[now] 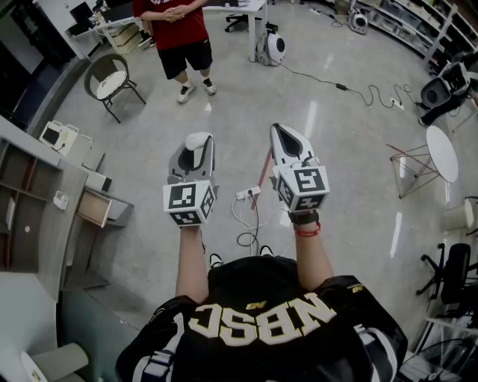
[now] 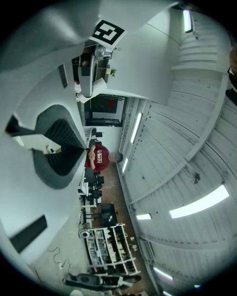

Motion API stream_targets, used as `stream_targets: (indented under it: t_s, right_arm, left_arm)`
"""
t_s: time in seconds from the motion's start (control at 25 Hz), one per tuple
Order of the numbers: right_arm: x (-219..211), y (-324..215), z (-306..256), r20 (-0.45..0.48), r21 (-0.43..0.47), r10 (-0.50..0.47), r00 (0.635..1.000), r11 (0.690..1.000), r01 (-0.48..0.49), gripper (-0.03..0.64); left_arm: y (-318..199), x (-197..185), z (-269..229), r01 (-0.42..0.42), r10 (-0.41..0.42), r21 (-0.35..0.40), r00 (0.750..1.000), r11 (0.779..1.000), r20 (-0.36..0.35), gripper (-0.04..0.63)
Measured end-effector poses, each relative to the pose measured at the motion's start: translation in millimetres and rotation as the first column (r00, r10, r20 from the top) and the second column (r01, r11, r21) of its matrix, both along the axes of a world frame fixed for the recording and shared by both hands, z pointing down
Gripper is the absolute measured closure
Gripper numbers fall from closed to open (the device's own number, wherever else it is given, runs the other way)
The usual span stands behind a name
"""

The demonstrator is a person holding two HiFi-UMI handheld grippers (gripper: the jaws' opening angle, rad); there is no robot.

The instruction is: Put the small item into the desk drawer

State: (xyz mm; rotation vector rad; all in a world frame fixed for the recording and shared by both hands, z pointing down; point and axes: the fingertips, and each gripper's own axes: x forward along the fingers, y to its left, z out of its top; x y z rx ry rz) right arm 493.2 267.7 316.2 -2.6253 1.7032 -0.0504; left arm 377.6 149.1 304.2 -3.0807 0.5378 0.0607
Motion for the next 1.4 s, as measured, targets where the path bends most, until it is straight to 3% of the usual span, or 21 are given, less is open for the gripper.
stream_targets:
  t_s: [0.28, 0.48, 0.64, 0.8, 1.0, 1.24, 1.4]
  right_arm:
    - [17.9, 7.0, 8.9, 0.044, 0.044, -0.045, 0.998, 0.998, 0.043, 0.612]
    - [-0.2, -18.4, 21.8, 0.059, 0.067, -0.183, 0.981, 0.982, 0.179, 0.611]
    - [-42.6, -57.1, 25.7, 0.089, 0.06, -0.316, 0.944, 0.948, 0.312, 0.611]
    - [-107.0, -108.5, 24.1, 0.085, 0.056, -0.468, 0.88, 0.884, 0.465, 0.611]
    - [-205.0, -179.3, 29.9, 0.068, 0.031, -0.624, 0.779, 0.781, 0.623, 0.611]
    - [-340.4, -279.4, 43.2, 0.085, -0.013, -0.755, 0.65, 0.651, 0.759, 0.611]
    - [-426.6, -342.0, 42.2, 0.075, -0.036, -0.821, 0.567, 0.566, 0.824, 0.611]
  left_arm:
    - [10.1, 6.6, 5.9, 0.07, -0.07, -0.01, 0.998, 0.997, 0.005, 0.459]
    - [5.4, -20.4, 12.2, 0.188, -0.188, -0.007, 0.982, 0.982, 0.028, 0.459]
    - [-10.9, -65.8, 10.9, 0.305, -0.304, -0.006, 0.952, 0.952, 0.035, 0.459]
    - [-37.9, -127.2, 8.9, 0.421, -0.421, -0.006, 0.906, 0.907, 0.037, 0.459]
    - [-86.5, -216.0, 16.5, 0.547, -0.547, -0.019, 0.837, 0.837, 0.029, 0.459]
    - [-169.2, -342.0, 32.6, 0.67, -0.669, -0.056, 0.742, 0.74, 0.04, 0.459]
    - [-219.4, -418.1, 34.7, 0.719, -0.72, -0.079, 0.694, 0.69, 0.027, 0.459]
